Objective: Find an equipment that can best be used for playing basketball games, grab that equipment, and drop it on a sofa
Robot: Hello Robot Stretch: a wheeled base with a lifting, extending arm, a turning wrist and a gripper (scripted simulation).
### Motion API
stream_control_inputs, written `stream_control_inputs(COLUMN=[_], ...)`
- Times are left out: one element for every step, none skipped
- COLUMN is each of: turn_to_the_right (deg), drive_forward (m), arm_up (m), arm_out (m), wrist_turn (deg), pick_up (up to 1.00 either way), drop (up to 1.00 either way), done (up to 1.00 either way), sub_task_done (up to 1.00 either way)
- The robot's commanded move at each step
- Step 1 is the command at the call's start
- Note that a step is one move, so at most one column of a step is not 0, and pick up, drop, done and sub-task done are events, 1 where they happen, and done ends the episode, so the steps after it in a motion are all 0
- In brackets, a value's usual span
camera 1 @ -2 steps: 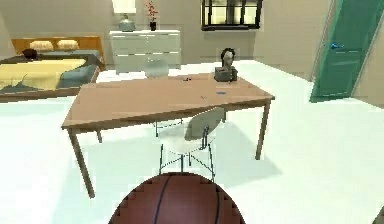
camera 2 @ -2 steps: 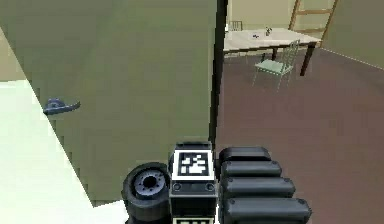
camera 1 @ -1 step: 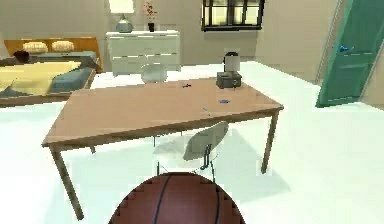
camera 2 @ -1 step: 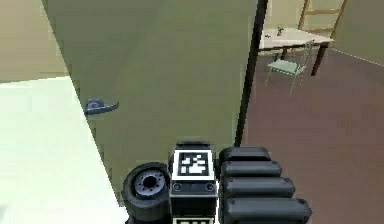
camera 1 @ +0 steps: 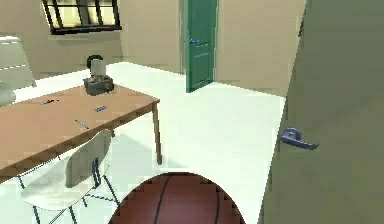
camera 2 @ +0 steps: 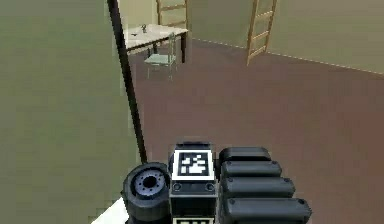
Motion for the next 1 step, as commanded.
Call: stream_control_inputs(turn_to_the_right=[3.0], drive_forward=[0.00], arm_up=[0.00], arm_out=[0.00], wrist_turn=[0.0], pick_up=[0.00], drop=[0.00], done=[0.00], sub_task_done=[0.00])
